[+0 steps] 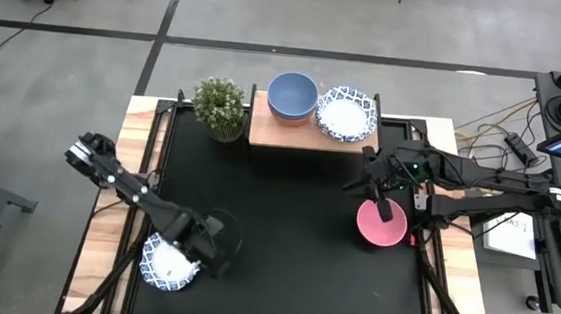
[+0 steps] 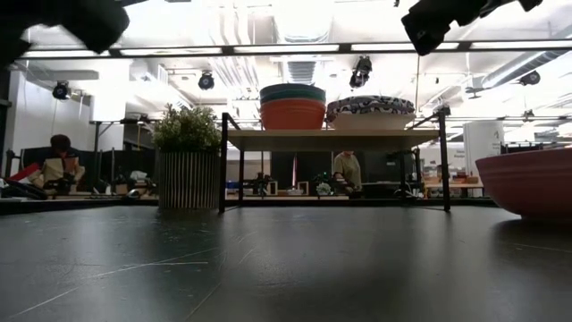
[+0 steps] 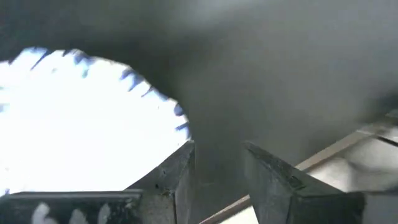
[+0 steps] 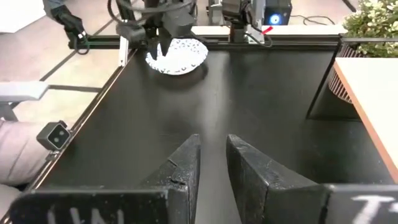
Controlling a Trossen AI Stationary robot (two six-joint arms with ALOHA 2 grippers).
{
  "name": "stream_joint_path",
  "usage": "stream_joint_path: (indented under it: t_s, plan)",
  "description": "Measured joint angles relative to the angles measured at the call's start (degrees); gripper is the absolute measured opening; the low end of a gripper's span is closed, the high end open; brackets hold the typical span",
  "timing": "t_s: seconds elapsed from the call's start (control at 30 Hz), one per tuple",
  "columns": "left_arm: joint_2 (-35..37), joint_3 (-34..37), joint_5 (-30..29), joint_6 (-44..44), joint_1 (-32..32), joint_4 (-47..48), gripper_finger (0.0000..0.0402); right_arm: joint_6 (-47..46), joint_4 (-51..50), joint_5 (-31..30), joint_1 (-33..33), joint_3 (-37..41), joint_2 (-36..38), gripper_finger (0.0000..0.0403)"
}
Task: Place and stack bowls onto a shelf
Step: Stack the white patterned bowl on top of the white patterned bowl on the shelf
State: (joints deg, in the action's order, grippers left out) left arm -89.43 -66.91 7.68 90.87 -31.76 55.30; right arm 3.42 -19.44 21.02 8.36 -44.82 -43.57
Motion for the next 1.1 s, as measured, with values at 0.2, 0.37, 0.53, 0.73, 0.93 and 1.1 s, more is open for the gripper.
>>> stream_joint_path:
  t_s: [0.2, 0.37, 0.53, 0.73, 0.93, 1.1]
  plan:
    - [-3.3, 0.6, 0.5, 8.6, -4.1, 1.1, 0.0142, 0.8, 0.0, 0.0, 0.0, 0.0, -0.9, 0.0068]
    - [-6.5, 1.3, 0.5, 9.7, -5.1, 1.0, 0.0168, 1.1, -0.1, 0.1, 0.0, 0.0, -1.2, 0.0068]
    - [-9.8, 1.4, -0.9, 9.0, -5.1, 0.8, 0.0166, 1.1, -0.8, 0.2, -0.3, 0.0, -1.2, 0.0068]
    - [-12.3, 1.4, -1.0, 8.4, -5.1, 0.6, 0.0134, 0.5, -1.5, 0.2, -0.8, 0.0, -1.2, 0.0068]
    - [-12.9, 0.9, -1.0, 5.3, -5.2, 0.2, 0.0056, 0.3, -1.8, 0.2, -3.6, 0.1, -1.2, 0.0068]
    - [-12.8, -3.5, -1.0, 0.5, -5.2, 5.6, 0.0011, 0.7, -3.0, 0.2, -6.5, 0.1, -1.0, 0.0068]
